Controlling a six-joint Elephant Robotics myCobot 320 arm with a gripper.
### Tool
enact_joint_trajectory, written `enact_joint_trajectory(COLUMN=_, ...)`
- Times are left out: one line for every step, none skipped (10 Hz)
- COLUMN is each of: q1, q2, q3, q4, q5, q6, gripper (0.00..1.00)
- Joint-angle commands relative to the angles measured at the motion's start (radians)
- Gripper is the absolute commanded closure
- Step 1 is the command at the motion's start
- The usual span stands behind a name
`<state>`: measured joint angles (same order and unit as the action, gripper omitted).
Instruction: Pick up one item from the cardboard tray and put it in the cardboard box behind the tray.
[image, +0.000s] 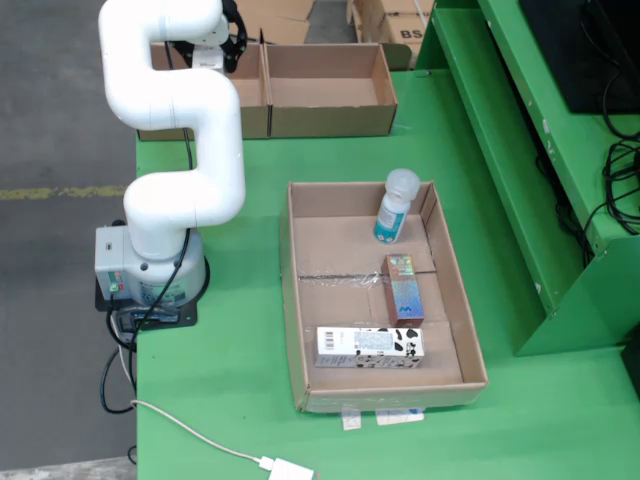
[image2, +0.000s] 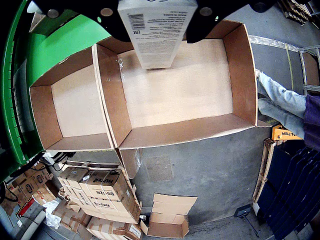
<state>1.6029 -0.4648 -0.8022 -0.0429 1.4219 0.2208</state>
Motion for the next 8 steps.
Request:
enact_joint_trajectory(q1=-0.007, q2=0.032, q3=0.026, q4=0.012, q5=0.0, q6=-0.005, gripper=0.4)
enact_joint_trajectory(q1=-0.007, q2=0.032, q3=0.026, q4=0.012, q5=0.0, q6=-0.005, gripper=0.3)
enact_joint_trajectory(q1=-0.007, q2=0.032, q3=0.026, q4=0.012, q5=0.0, q6=-0.005, gripper=0.2)
enact_joint_trajectory(q1=-0.007, q2=0.032, q3=0.026, q4=0.012, q5=0.0, q6=-0.005, gripper=0.1)
enact_joint_trajectory(q1=-0.007, q2=0.032, q3=0.026, q4=0.012, q5=0.0, q6=-0.005, gripper=0.0)
enact_joint_trajectory(q1=-0.007, q2=0.032, q3=0.026, q4=0.012, q5=0.0, q6=-0.005, gripper=0.0)
enact_joint_trajectory(q1=-0.007, q2=0.032, q3=0.026, q4=0.012, q5=0.0, q6=-0.005, gripper=0.0)
enact_joint_trajectory(q1=-0.007, q2=0.032, q3=0.026, q4=0.012, q5=0.0, q6=-0.005, gripper=0.0)
